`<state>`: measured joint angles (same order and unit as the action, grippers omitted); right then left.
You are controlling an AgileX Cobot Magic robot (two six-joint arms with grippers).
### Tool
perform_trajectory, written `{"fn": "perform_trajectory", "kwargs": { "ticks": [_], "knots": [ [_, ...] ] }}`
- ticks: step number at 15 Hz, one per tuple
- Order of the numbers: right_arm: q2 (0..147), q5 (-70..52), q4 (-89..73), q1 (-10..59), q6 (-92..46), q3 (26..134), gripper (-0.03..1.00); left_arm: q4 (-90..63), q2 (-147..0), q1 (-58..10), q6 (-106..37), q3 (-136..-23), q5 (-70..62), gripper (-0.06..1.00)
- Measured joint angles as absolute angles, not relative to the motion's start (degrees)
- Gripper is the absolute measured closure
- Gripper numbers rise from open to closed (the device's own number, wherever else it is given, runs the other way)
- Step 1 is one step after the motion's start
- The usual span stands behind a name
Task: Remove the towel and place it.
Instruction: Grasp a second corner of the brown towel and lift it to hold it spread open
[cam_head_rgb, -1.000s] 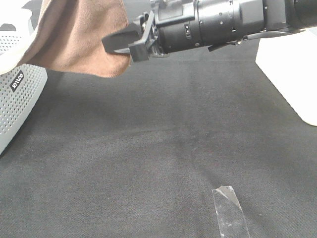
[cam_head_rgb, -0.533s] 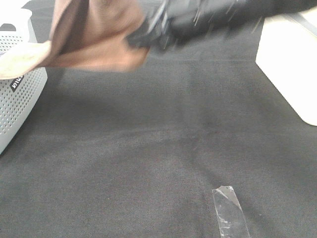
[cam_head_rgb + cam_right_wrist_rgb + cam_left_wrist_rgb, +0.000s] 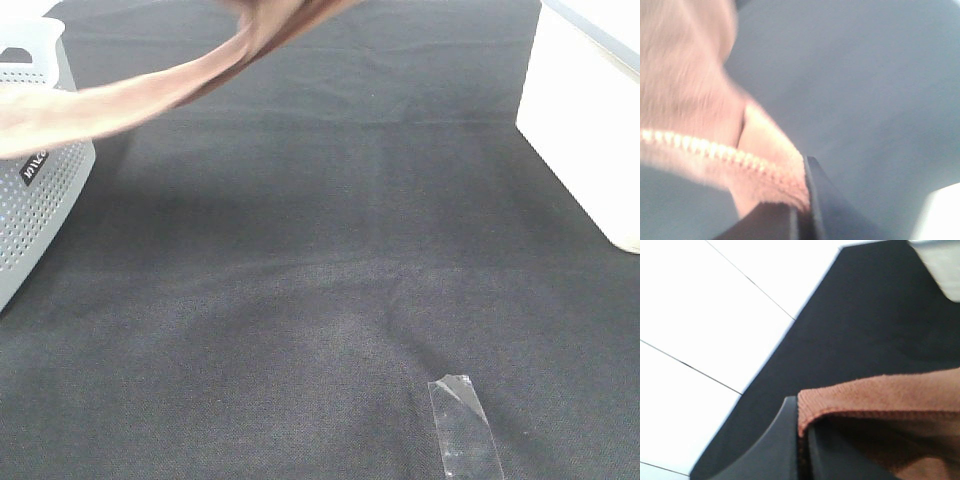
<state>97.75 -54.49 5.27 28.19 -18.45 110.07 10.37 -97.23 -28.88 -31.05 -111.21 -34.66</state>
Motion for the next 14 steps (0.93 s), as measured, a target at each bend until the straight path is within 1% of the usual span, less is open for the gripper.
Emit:
{"fn": "perform_trajectory", "kwargs": {
  "ticks": [3, 6, 8, 11, 13, 14],
  "knots": [
    [103.0, -53.8, 14.2, 28.2, -18.4, 121.8, 0.97, 10.4, -97.9, -24.9, -29.4, -111.2, -24.5, 0.94],
    [107.8, -47.1, 19.6, 28.2, -18.0, 128.4, 0.97, 10.4, -99.8, -21.7, -29.2, -111.2, -15.8, 0.94],
    [109.8, -40.5, 24.5, 28.2, -13.5, 129.4, 0.97, 10.4, -101.5, -19.6, -29.2, -111.2, -10.2, 0.94],
    [111.5, -27.6, 27.4, 28.2, -7.9, 129.7, 0.97, 10.4, -104.4, -17.8, -29.2, -111.2, -0.3, 0.94],
    [112.8, -21.7, 28.6, 26.6, -5.1, 129.9, 0.97, 10.4, -107.0, -16.9, -29.2, -111.2, 7.7, 0.94],
    [113.2, -19.4, 28.7, 25.0, -2.9, 129.9, 0.97, 10.8, -108.6, -16.3, -29.7, -111.2, 13.9, 0.94]
  ]
}}
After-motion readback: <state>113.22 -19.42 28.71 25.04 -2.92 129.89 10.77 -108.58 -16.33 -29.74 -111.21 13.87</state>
